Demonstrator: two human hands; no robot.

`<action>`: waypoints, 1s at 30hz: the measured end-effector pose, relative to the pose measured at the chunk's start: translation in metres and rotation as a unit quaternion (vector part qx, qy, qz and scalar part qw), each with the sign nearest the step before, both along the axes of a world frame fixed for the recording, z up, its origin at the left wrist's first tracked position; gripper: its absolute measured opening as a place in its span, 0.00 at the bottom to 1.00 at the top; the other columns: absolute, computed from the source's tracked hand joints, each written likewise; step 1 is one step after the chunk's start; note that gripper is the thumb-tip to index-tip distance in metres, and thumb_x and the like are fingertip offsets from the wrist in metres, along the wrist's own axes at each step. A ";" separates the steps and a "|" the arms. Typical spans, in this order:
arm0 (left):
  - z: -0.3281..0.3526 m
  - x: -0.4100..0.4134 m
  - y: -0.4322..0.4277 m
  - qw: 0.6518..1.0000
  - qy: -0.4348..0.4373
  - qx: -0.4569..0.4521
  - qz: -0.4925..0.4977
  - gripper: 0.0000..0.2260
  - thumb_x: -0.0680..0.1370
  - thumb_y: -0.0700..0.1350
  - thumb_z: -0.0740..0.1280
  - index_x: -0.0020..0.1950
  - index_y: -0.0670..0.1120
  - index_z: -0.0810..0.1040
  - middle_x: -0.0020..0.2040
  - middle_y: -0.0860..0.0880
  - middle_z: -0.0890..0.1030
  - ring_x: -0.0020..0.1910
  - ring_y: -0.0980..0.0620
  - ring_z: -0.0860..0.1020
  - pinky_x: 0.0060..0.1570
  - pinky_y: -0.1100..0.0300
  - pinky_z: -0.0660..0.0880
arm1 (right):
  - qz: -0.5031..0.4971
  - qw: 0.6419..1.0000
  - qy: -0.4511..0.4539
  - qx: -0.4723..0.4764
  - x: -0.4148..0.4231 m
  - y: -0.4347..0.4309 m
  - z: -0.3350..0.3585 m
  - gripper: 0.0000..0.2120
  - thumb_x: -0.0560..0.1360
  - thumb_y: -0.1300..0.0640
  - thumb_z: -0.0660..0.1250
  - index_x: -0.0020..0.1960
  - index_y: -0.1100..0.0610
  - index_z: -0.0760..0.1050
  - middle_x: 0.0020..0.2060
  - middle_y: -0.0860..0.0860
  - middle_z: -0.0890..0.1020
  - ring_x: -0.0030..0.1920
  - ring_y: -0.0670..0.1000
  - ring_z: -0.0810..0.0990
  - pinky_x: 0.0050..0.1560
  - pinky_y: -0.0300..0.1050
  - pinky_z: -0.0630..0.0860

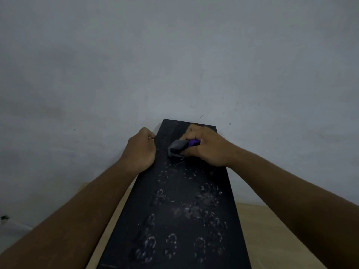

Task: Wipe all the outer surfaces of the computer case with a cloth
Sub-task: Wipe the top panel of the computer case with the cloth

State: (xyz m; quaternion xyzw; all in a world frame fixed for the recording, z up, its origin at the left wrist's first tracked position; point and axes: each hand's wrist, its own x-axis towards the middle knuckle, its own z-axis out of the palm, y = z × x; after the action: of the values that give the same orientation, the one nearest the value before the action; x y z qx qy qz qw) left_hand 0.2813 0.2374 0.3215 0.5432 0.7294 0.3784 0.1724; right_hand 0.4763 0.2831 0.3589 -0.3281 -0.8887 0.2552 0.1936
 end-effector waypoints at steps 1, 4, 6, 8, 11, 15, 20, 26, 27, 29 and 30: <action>0.000 0.001 0.000 1.000 0.001 -0.001 -0.001 0.13 0.85 0.40 0.52 0.65 0.44 0.73 0.57 0.42 0.78 0.49 0.48 0.75 0.44 0.58 0.67 | -0.005 1.000 0.000 0.000 0.000 0.002 0.001 0.07 0.76 0.54 0.72 0.49 0.42 0.81 0.47 0.50 0.75 0.50 0.49 0.76 0.56 0.44 0.73; 0.000 0.000 0.001 1.000 0.004 -0.005 0.000 0.13 0.86 0.40 0.51 0.64 0.44 0.73 0.57 0.42 0.79 0.51 0.46 0.77 0.45 0.57 0.69 | -0.040 0.999 -0.011 0.023 -0.005 0.015 0.000 0.08 0.77 0.52 0.70 0.56 0.46 0.81 0.48 0.48 0.75 0.50 0.46 0.75 0.54 0.36 0.70; 0.000 -0.001 0.003 1.000 0.002 -0.007 0.002 0.13 0.86 0.41 0.52 0.64 0.44 0.73 0.57 0.42 0.79 0.52 0.45 0.78 0.46 0.56 0.70 | -0.067 0.996 -0.027 0.052 -0.010 0.026 0.000 0.11 0.78 0.52 0.69 0.60 0.47 0.80 0.46 0.46 0.73 0.47 0.43 0.73 0.47 0.27 0.66; -0.001 0.000 0.003 1.000 -0.001 -0.012 0.003 0.13 0.86 0.40 0.52 0.65 0.44 0.73 0.58 0.42 0.79 0.53 0.45 0.78 0.46 0.56 0.70 | -0.093 0.993 -0.030 0.060 -0.016 0.037 -0.001 0.12 0.79 0.52 0.68 0.62 0.48 0.80 0.46 0.47 0.72 0.46 0.44 0.72 0.43 0.27 0.65; -0.002 0.000 0.003 1.000 -0.004 -0.011 -0.002 0.12 0.86 0.40 0.52 0.65 0.45 0.72 0.57 0.42 0.79 0.50 0.46 0.78 0.40 0.59 0.69 | -0.134 0.989 -0.024 0.059 -0.026 0.056 -0.002 0.12 0.79 0.53 0.68 0.60 0.53 0.82 0.49 0.51 0.76 0.47 0.49 0.74 0.48 0.36 0.69; -0.003 -0.002 0.005 1.000 -0.010 -0.007 -0.001 0.13 0.85 0.39 0.51 0.64 0.45 0.72 0.55 0.42 0.79 0.49 0.47 0.77 0.39 0.59 0.68 | -0.195 0.979 -0.003 0.059 -0.041 0.080 -0.005 0.09 0.78 0.58 0.67 0.48 0.63 0.82 0.39 0.57 0.80 0.40 0.54 0.77 0.41 0.43 0.70; -0.003 -0.002 0.006 1.000 -0.019 -0.010 0.001 0.12 0.85 0.39 0.51 0.63 0.45 0.72 0.56 0.42 0.79 0.52 0.45 0.78 0.45 0.56 0.70 | -0.246 0.963 -0.055 0.097 -0.063 0.103 -0.009 0.16 0.77 0.61 0.64 0.32 0.58 0.66 0.39 0.55 0.72 0.38 0.56 0.73 0.33 0.42 0.64; -0.003 -0.003 0.004 1.000 -0.030 -0.004 0.001 0.12 0.85 0.38 0.53 0.63 0.44 0.73 0.57 0.41 0.79 0.53 0.44 0.78 0.45 0.56 0.70 | -0.218 0.968 -0.063 0.107 -0.076 0.110 -0.010 0.17 0.78 0.61 0.64 0.32 0.55 0.65 0.44 0.54 0.71 0.39 0.56 0.72 0.33 0.41 0.66; -0.002 -0.003 0.004 1.000 -0.030 -0.004 -0.001 0.12 0.85 0.38 0.53 0.62 0.44 0.73 0.57 0.41 0.79 0.53 0.44 0.78 0.45 0.56 0.71 | -0.213 0.969 -0.067 0.104 -0.077 0.110 -0.010 0.14 0.78 0.61 0.64 0.34 0.56 0.68 0.46 0.55 0.73 0.40 0.56 0.74 0.37 0.43 0.69; -0.002 -0.003 0.003 1.000 -0.027 -0.005 -0.003 0.11 0.85 0.37 0.53 0.62 0.44 0.72 0.58 0.41 0.79 0.52 0.44 0.78 0.46 0.55 0.72 | -0.206 0.971 -0.067 0.097 -0.077 0.110 -0.009 0.07 0.78 0.60 0.64 0.41 0.57 0.75 0.50 0.57 0.76 0.45 0.59 0.78 0.43 0.47 0.74; -0.002 -0.004 0.003 1.000 -0.024 -0.007 -0.005 0.11 0.85 0.37 0.54 0.62 0.44 0.72 0.58 0.41 0.79 0.53 0.44 0.78 0.46 0.55 0.72 | -0.201 0.973 -0.067 0.093 -0.077 0.110 -0.008 0.05 0.78 0.61 0.64 0.43 0.56 0.76 0.52 0.58 0.77 0.47 0.61 0.79 0.45 0.47 0.75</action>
State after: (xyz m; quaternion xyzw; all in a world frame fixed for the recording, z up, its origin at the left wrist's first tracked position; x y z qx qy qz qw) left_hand 0.2777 0.2407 0.3193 0.5358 0.7252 0.3854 0.1959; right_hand 0.3992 0.3932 0.3509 -0.4971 -0.8353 0.1041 0.2107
